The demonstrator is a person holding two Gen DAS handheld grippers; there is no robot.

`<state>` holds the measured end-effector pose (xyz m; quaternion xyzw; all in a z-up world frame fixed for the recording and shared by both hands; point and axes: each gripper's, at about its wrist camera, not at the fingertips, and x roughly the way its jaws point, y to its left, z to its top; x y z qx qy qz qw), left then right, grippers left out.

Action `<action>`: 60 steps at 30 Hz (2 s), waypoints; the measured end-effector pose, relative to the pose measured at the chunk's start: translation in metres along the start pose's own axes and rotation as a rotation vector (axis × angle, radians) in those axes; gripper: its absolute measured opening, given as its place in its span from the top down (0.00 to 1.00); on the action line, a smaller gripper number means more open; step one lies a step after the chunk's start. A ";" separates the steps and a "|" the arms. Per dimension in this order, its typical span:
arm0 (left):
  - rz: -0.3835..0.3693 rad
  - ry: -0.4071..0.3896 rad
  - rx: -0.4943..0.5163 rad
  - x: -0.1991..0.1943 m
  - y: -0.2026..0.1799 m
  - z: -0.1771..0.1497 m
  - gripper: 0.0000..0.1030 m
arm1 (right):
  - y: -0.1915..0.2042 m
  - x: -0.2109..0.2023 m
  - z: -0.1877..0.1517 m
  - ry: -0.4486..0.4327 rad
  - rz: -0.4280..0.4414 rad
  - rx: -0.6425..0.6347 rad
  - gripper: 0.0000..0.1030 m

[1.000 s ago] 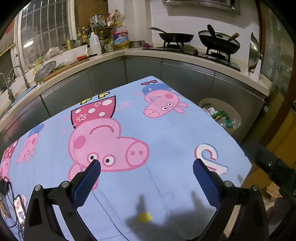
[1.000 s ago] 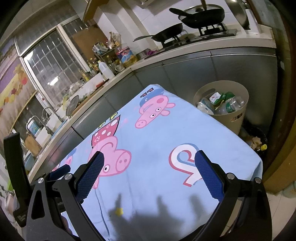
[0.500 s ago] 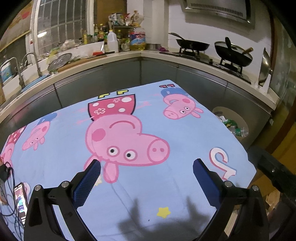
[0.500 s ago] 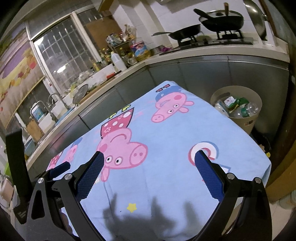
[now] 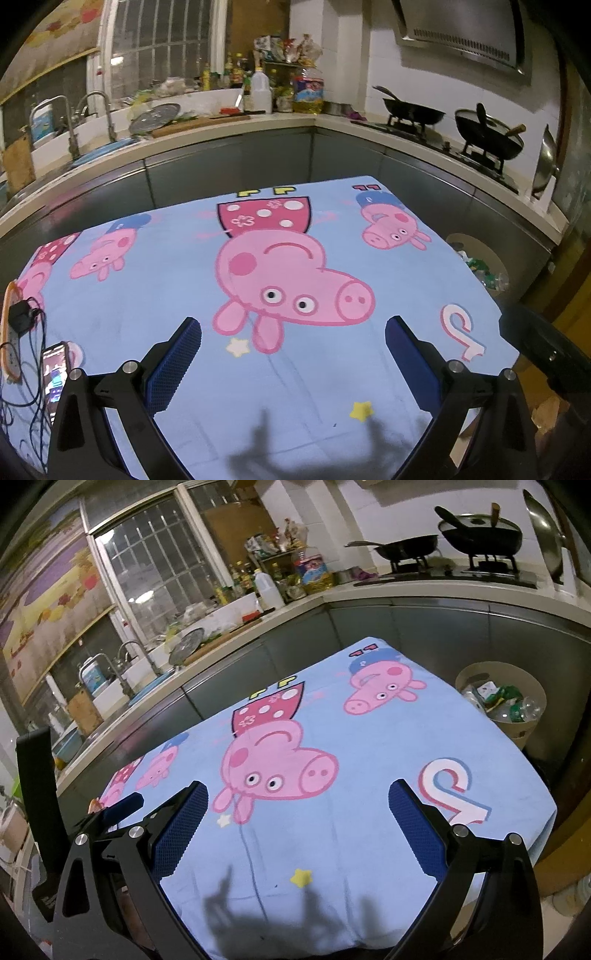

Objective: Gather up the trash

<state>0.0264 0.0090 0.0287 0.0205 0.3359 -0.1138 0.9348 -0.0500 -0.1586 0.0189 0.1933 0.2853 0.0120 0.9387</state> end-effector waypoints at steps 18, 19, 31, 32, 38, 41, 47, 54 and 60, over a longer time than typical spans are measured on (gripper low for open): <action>0.108 -0.099 -0.021 -0.050 0.013 -0.016 0.04 | 0.020 -0.036 -0.015 -0.027 0.086 -0.025 0.06; 0.111 -0.098 -0.020 -0.051 0.013 -0.017 0.04 | 0.019 -0.036 -0.015 -0.025 0.092 -0.022 0.06; 0.108 -0.037 0.022 -0.030 -0.003 -0.015 0.04 | 0.001 -0.022 -0.015 0.002 0.096 0.022 0.06; 0.105 -0.029 0.024 -0.027 -0.004 -0.014 0.04 | -0.001 -0.019 -0.015 0.004 0.095 0.029 0.06; 0.105 0.010 0.039 -0.009 -0.008 -0.008 0.04 | -0.009 0.002 -0.005 0.028 0.092 0.048 0.06; 0.100 0.028 0.033 0.001 -0.008 -0.002 0.04 | -0.011 0.012 -0.003 0.041 0.086 0.046 0.06; 0.032 0.022 0.044 0.013 -0.013 0.004 0.04 | -0.023 0.029 0.001 0.055 0.054 0.069 0.06; 0.045 0.035 0.099 0.030 -0.028 0.009 0.04 | -0.030 0.047 0.004 0.069 0.029 0.091 0.06; 0.032 0.078 0.104 0.049 -0.027 0.014 0.04 | -0.040 0.060 0.010 0.065 0.000 0.113 0.06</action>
